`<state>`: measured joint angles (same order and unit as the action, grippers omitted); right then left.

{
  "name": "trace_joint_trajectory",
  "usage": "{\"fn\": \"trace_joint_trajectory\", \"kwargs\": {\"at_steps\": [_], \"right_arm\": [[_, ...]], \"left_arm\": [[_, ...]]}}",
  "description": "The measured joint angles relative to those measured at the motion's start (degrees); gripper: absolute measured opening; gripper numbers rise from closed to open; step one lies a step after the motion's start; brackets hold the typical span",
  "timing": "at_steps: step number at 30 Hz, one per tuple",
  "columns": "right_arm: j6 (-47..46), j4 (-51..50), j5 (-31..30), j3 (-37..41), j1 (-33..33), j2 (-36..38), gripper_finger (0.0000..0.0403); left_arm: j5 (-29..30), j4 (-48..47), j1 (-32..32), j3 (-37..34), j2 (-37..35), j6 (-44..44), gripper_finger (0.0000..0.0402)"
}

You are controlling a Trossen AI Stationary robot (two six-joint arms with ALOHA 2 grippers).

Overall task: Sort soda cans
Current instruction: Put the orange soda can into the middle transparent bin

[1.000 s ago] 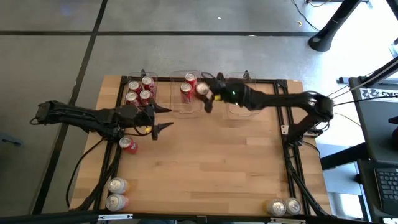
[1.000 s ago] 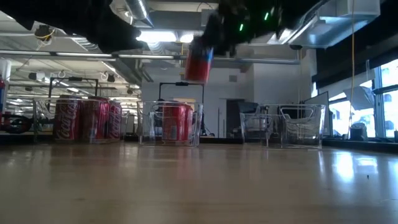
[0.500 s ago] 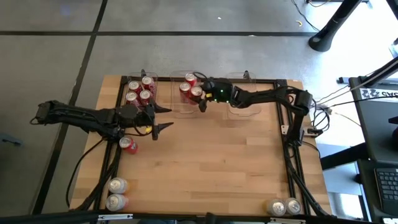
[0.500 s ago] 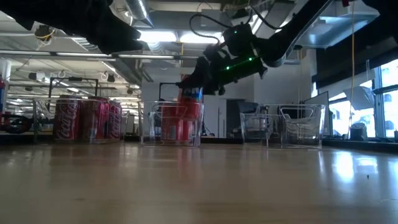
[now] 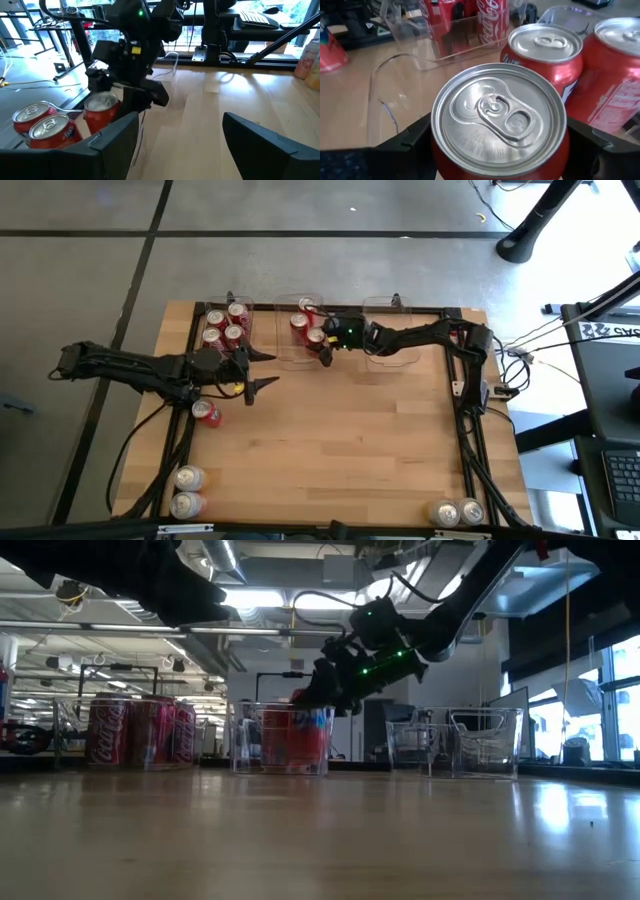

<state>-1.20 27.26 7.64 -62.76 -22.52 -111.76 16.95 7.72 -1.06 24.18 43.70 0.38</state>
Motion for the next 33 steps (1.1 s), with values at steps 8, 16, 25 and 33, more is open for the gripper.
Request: {"fn": "trace_joint_trajectory", "kwargs": {"at_steps": [8, 16, 25, 33], "right_arm": [[-0.39, -0.37, -1.63, -0.2, -0.02, -0.79, 0.0313], [-0.34, -0.74, -1.92, -0.17, -0.02, -0.85, 0.0319], [-0.35, -1.61, -2.69, -0.17, -0.01, -0.86, 0.032], [-2.06, -1.84, -4.24, -0.11, 0.0, -0.95, 0.0321]], "left_arm": [[0.0, 0.1, 0.0, -0.02, 0.0, 0.02, 0.0278], [0.0, 0.12, 0.0, -0.02, 0.0, -0.28, 0.0278], [0.0, -0.1, 0.0, -0.02, 0.0, -0.35, 0.0278], [0.0, -0.21, 0.0, -0.02, 0.0, -0.11, 0.0278]]}}
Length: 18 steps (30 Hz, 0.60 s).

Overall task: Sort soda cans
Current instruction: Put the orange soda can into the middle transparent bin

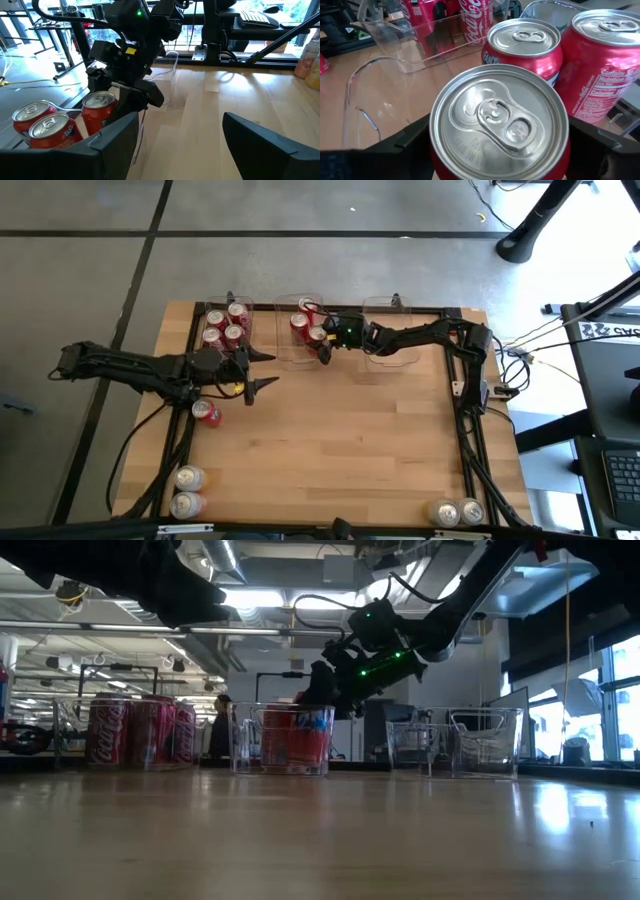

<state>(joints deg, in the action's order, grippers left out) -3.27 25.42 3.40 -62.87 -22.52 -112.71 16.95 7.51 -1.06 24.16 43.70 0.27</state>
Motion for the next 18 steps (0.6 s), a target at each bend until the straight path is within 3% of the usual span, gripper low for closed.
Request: {"fn": "trace_joint_trajectory", "kwargs": {"at_steps": [18], "right_arm": [[-0.52, 2.73, -4.8, 0.13, 0.14, -3.21, 0.0322]], "left_arm": [[0.02, 0.72, -0.02, -0.04, -0.04, 0.15, 0.0278]]}}
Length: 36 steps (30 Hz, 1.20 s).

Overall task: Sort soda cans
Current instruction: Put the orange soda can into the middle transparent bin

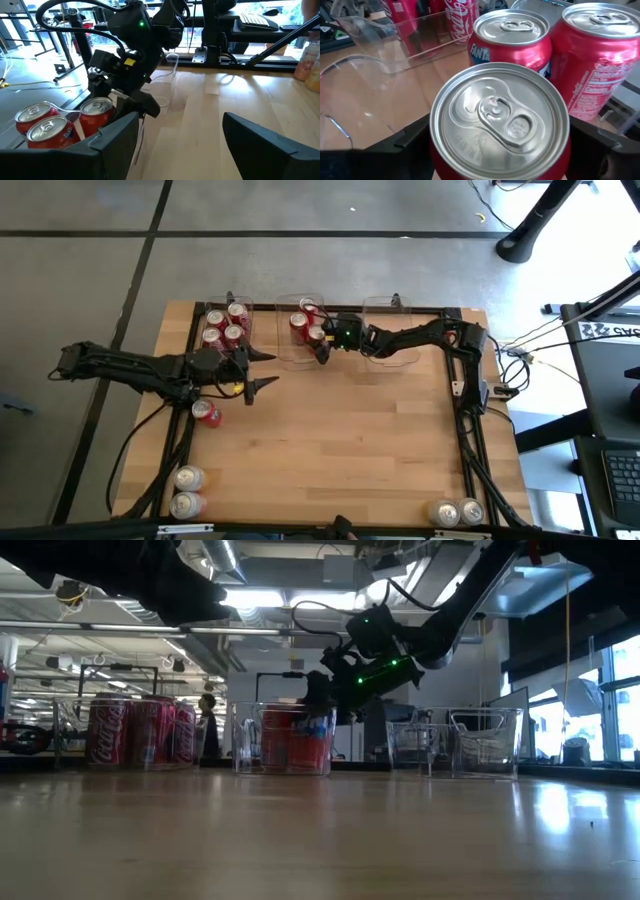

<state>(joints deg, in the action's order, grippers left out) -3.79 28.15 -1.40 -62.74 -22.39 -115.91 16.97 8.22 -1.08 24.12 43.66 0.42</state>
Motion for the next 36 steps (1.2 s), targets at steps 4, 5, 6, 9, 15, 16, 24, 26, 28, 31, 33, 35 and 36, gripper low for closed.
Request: {"fn": "trace_joint_trajectory", "kwargs": {"at_steps": [4, 5, 6, 9, 15, 16, 24, 26, 28, 31, 33, 35, 36], "right_arm": [[-0.06, 1.21, 0.89, -0.06, -0.09, 0.76, 0.0322], [-0.01, 0.76, 0.69, -0.23, -0.09, 0.94, 0.0322], [0.2, 0.46, 0.67, -0.35, -0.09, 1.06, 0.0322], [1.05, 0.56, 1.69, -0.44, -0.14, 1.11, 0.0322], [1.07, -0.02, 3.64, -0.52, -0.36, 1.2, 0.0324], [1.12, -0.03, 3.77, -0.52, -0.36, 1.22, 0.0327], [1.08, 0.12, 2.28, -0.74, -0.25, 1.29, 0.0395], [1.24, -1.1, 1.86, -1.23, -0.25, 1.81, 0.0389], [1.36, -2.85, 2.1, -1.84, -0.18, 3.03, 0.038], [1.43, -6.74, 2.31, -2.93, -0.18, 7.93, 0.037], [2.34, -10.15, 2.38, -3.5, -0.17, 12.27, 0.0367], [2.5, -14.82, 2.37, -3.45, -0.16, 16.76, 0.0366], [2.39, -17.26, 2.41, -3.42, -0.16, 19.0, 0.0366]], "left_arm": [[0.0, -0.17, 0.0, 0.0, 0.0, -0.01, 0.0278], [0.0, -0.16, 0.0, 0.0, 0.0, 0.0, 0.0278], [0.0, -0.22, 0.0, 0.0, 0.0, -0.02, 0.0278], [0.0, -0.34, 0.0, 0.0, 0.02, -0.23, 0.0278], [-0.01, -0.07, 0.0, 0.0, 0.02, -0.38, 0.0278], [0.0, -0.07, 0.0, 0.0, 0.02, -0.39, 0.0278], [-0.01, -0.01, 0.0, 0.0, 0.04, 0.04, 0.0278], [-0.02, 0.17, 0.0, 0.0, 0.0, -0.01, 0.0278], [-0.02, -0.14, -0.04, 0.0, -0.02, -0.09, 0.0278], [-0.02, -0.83, -0.02, 0.0, -0.04, -1.0, 0.0278], [-0.02, -0.84, 0.06, 0.0, -0.46, -1.33, 0.0278], [-0.02, -0.95, 0.07, 0.0, -1.03, -1.69, 0.0278], [0.0, -1.44, 0.07, 0.05, -1.35, -1.84, 0.0278]]}}
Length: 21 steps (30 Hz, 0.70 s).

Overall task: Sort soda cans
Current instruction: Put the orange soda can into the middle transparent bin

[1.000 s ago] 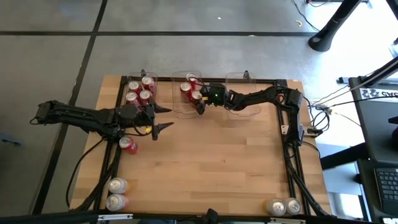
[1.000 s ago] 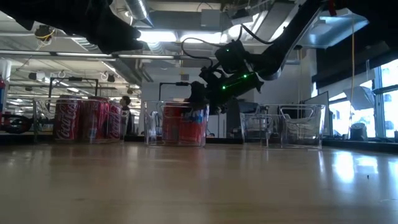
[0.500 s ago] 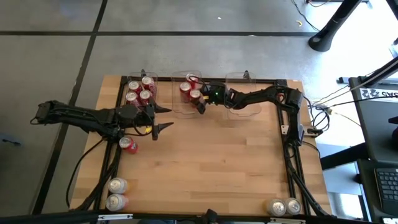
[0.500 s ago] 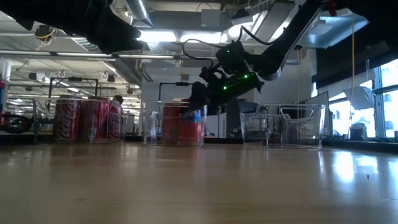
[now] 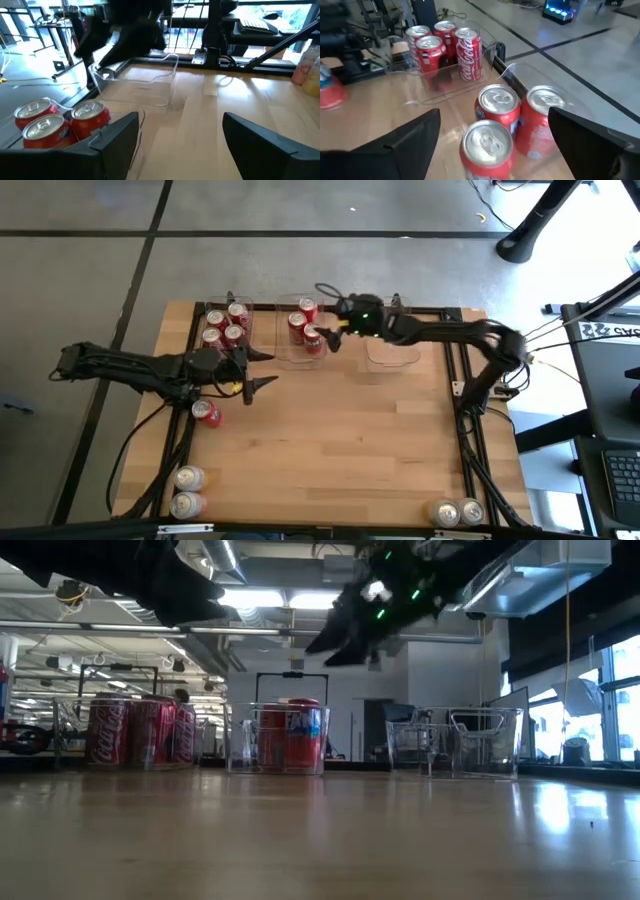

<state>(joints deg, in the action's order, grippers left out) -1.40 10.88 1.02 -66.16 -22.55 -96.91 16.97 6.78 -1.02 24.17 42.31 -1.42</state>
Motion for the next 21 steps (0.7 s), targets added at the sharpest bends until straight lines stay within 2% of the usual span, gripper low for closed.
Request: {"fn": "trace_joint_trajectory", "kwargs": {"at_steps": [5, 9, 16, 21], "right_arm": [[0.39, -10.5, 0.0, 0.08, 0.79, 11.12, 0.0365], [1.91, -16.99, 0.13, 0.3, 2.24, 16.4, 0.0365], [5.33, -25.33, -0.48, 0.35, 7.65, 19.42, 0.0365], [6.42, -26.08, -0.44, 3.28, 12.34, 19.53, 0.0365]], "left_arm": [[0.61, -9.0, 1.32, 5.05, -0.59, -2.55, 0.0278], [0.85, -17.21, 4.0, 11.82, 0.43, -3.27, 0.0279], [0.81, -34.64, 5.33, 26.09, 4.56, -4.68, 0.0279], [0.71, -49.06, 2.87, 33.79, 6.66, -10.05, 0.0279]]}}
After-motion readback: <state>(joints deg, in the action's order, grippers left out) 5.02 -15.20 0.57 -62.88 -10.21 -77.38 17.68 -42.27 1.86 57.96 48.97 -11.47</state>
